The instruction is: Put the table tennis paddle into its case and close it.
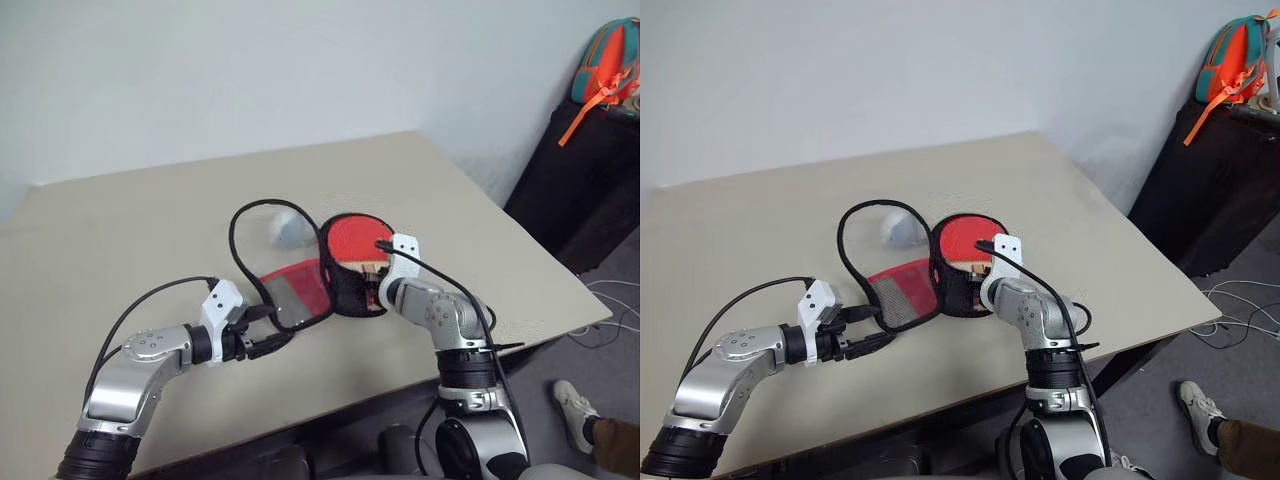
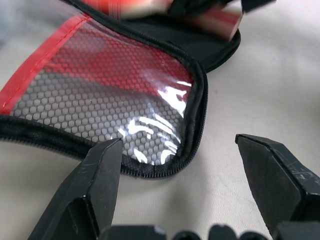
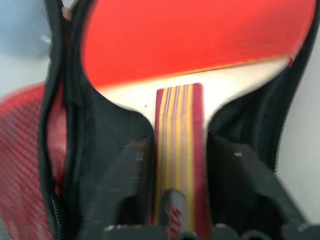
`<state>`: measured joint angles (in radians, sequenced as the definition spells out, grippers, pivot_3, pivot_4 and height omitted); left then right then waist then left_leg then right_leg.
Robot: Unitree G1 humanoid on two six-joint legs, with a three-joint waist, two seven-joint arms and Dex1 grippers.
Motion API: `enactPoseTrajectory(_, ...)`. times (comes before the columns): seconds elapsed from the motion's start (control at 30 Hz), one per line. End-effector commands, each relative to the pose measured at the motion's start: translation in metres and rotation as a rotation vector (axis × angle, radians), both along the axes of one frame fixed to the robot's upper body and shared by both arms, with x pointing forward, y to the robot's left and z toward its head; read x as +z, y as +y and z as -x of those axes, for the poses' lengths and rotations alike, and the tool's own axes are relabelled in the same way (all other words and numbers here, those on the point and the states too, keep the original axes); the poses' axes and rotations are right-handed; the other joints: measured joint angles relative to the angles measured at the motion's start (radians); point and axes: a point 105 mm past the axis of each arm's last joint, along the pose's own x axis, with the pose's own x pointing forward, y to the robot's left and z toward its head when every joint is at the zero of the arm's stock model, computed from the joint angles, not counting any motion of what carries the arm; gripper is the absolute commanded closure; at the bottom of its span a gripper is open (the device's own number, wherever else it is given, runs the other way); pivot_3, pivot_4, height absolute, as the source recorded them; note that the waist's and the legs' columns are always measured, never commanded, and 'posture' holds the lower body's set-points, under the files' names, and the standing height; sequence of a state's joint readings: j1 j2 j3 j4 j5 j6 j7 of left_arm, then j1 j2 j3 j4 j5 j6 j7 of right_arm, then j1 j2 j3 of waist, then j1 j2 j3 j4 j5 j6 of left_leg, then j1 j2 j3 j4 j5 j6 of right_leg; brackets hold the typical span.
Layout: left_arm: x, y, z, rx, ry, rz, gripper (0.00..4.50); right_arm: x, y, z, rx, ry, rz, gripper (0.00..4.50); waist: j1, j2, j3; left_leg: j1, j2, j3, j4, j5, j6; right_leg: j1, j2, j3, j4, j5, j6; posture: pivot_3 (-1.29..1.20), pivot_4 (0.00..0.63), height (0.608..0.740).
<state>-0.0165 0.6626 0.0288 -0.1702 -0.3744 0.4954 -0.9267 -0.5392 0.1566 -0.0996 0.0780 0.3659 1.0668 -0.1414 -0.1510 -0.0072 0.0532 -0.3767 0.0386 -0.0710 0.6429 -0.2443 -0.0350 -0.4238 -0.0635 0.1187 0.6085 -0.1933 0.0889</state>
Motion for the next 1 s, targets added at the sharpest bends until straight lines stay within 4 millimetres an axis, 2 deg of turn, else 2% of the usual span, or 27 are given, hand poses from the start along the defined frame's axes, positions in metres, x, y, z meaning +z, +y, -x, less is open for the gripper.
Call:
enactPoseTrajectory(0.03, 0.018, 0.001, -0.005, 0.001, -0.072, 0.004, 0.69, 0.026, 0.031, -0.004, 0.044, -0.049, -0.097, 1.13, 0.0, 0.0, 0.0, 0.0, 0.0, 0.0, 0.0, 0.0, 0.0, 0.0, 0.0, 0.0, 0.0, 0.0, 0.0, 0.0, 0.0, 0.74)
enactPoseTrajectory(0.13, 0.017, 0.002, -0.006, 0.005, -0.071, 0.005, 0.69, 0.034, 0.035, -0.003, 0.075, -0.078, -0.114, 0.05, 0.001, 0.0, 0.0, 0.0, 0.0, 0.0, 0.0, 0.0, 0.0, 0.0, 0.0, 0.0, 0.0, 0.0, 0.0, 0.0, 0.0, 0.74)
enactPoseTrajectory(0.3, 0.02, 0.007, -0.011, 0.03, -0.081, 0.008, 0.69, 0.049, 0.034, 0.003, 0.165, -0.169, -0.115, 0.02, -0.002, 0.0, 0.0, 0.0, 0.0, 0.0, 0.0, 0.0, 0.0, 0.0, 0.0, 0.0, 0.0, 0.0, 0.0, 0.0, 0.0, 0.74)
enactPoseTrajectory(0.47, 0.037, 0.035, -0.026, 0.124, -0.111, -0.017, 0.69, 0.066, 0.015, 0.001, 0.189, -0.282, -0.052, 0.02, -0.001, 0.0, 0.0, -0.001, 0.001, -0.001, 0.0, 0.0, 0.0, -0.001, 0.002, 0.0, 0.0, 0.0, 0.0, 0.0, 0.0, 0.74)
enactPoseTrajectory(0.57, 0.06, 0.068, -0.04, 0.22, -0.146, -0.013, 0.69, 0.105, 0.012, 0.005, 0.266, -0.448, -0.112, 0.02, -0.001, 0.0, 0.001, -0.001, 0.001, -0.001, 0.0, 0.0, 0.0, -0.001, 0.002, 0.0, 0.0, 0.0, 0.0, 0.0, 0.0, 0.74)
enactPoseTrajectory(0.63, 0.065, 0.084, -0.047, 0.261, -0.136, -0.023, 0.69, 0.125, 0.009, 0.008, 0.313, -0.537, -0.171, 0.02, -0.001, 0.0, 0.001, -0.001, 0.002, -0.001, 0.0, 0.0, 0.0, -0.001, 0.003, 0.0, 0.0, 0.0, 0.0, 0.0, 0.0, 0.74)
enactPoseTrajectory(0.7, 0.062, 0.095, -0.056, 0.299, -0.135, -0.065, 0.69, 0.14, 0.003, 0.008, 0.341, -0.617, -0.248, 0.02, -0.002, 0.0, 0.001, 0.0, 0.002, -0.001, -0.001, 0.0, 0.0, -0.001, 0.003, 0.0, 0.0, 0.0, 0.0, 0.0, 0.0, 0.74)
enactPoseTrajectory(0.8, 0.039, 0.102, -0.078, 0.361, -0.164, -0.241, 0.69, 0.138, -0.018, -0.011, 0.241, -0.622, -0.225, 0.02, 0.0, 0.0, 0.001, 0.0, 0.002, -0.001, -0.001, 0.0, 0.0, -0.001, 0.004, 0.0, 0.0, 0.0, 0.001, 0.0, 0.0, 0.74)
enactPoseTrajectory(0.9, 0.016, 0.1, -0.105, 0.441, -0.202, -0.398, 0.69, 0.134, -0.041, -0.033, 0.113, -0.612, -0.171, 0.02, 0.011, -0.001, 0.0, 0.0, 0.002, -0.001, 0.0, 0.0, 0.0, 0.002, 0.004, 0.0, -0.001, 0.001, 0.001, 0.0, 0.0, 0.74)
enactPoseTrajectory(1.0, 0.01, 0.082, -0.123, 0.424, -0.266, -0.447, 0.69, 0.136, -0.054, -0.044, 0.033, -0.604, -0.179, 0.02, 0.025, -0.003, 0.0, -0.001, 0.001, -0.002, 0.001, 0.0, -0.001, 0.002, 0.007, 0.004, -0.001, 0.001, 0.002, 0.0, 0.0, 0.74)
